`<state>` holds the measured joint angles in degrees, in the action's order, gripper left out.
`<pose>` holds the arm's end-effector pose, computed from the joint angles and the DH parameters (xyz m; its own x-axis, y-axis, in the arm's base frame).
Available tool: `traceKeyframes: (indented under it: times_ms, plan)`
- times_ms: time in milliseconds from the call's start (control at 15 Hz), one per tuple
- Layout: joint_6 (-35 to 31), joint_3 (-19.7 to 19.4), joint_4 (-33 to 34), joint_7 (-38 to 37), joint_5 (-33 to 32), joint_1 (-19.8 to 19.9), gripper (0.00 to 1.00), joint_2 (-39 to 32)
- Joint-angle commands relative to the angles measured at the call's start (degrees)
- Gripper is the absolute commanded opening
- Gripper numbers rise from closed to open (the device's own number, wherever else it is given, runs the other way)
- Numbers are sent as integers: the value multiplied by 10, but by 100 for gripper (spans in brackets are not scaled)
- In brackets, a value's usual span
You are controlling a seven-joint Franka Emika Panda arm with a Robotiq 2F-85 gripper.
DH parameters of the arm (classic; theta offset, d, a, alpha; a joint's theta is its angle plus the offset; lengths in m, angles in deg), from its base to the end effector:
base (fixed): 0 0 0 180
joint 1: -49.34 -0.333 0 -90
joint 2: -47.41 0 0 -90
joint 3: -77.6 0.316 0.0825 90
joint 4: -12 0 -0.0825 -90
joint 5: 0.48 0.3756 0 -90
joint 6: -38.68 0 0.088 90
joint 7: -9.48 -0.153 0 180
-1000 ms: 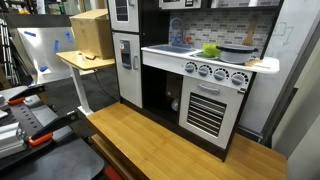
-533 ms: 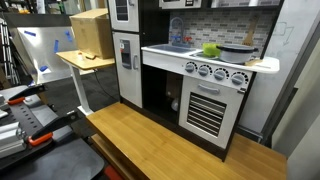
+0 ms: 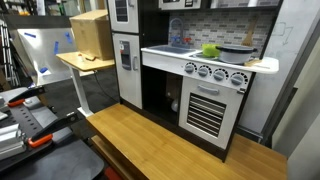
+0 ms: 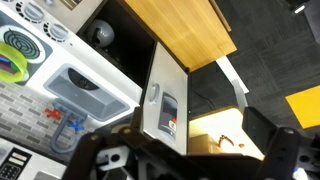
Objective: Open the top cabinet on the left
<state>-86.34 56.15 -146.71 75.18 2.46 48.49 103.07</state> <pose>0.3002 -0.0959 0.4510 0.5519 0.7031 0.4483 0.7311 -0.6666 0.1453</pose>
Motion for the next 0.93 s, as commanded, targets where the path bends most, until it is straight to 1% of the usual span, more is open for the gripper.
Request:
traceKeyframes:
  times_ms: [0, 200, 333, 533, 600, 733, 867]
  plan:
    - [-26, 49, 27, -33, 11, -41, 100, -24]
    - [-21, 80, 62, -61, 2, -79, 100, -48]
    - [-24, 62, 84, -47, 35, -125, 100, -59]
    - [-33, 60, 110, -39, 77, -169, 100, -85]
    - [-28, 76, 91, -56, 61, -142, 100, -61]
    - [-29, 76, 101, -53, 72, -157, 100, -75]
    - [-29, 73, 103, -50, 73, -157, 100, -80]
